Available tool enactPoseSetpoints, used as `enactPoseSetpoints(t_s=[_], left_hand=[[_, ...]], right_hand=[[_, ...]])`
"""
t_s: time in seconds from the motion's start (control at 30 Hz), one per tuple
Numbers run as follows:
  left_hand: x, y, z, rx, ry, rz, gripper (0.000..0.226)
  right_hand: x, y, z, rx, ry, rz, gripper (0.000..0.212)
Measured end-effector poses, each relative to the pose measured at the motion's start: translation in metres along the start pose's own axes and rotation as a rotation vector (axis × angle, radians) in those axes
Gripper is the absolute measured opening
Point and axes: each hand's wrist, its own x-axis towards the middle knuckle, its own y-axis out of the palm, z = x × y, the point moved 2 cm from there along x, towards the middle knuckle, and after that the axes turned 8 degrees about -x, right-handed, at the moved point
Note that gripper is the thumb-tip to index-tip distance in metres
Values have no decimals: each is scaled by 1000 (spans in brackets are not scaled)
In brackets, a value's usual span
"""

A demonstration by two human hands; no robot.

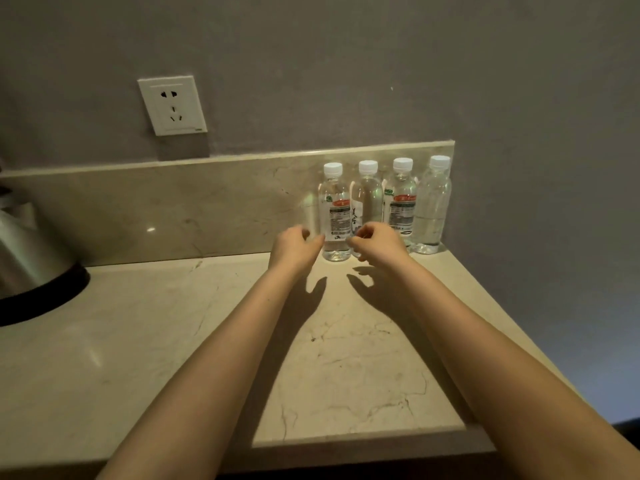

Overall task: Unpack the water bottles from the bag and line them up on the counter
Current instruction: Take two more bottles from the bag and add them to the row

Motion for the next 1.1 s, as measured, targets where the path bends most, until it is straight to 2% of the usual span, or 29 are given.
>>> enactPoseSetpoints(t_s=[0.2,0.4,0.57,0.73,0.9,1.1], left_hand=[[-38,-42,-12,-224,151,-83,33],[-80,-29,-15,-294,228,28,33],[-122,5,-39,-290,269,109,33],[-178,63,-92,-302,338,190,32],[-253,152,-161,-362,406,260,26],[-351,272,-245,-347,457,465,30]], right_hand=[[-34,-14,29,89,-108,-110,8],[-87,-37,15,-56,-98,-205,18],[-135,-81,-28,-153,-19,-289,21],[-187,-146,-92,-118,45,-347,22],[-252,-231,-182,-123,145,-406,19],[-334,-332,-297,-141,303,-494,23]])
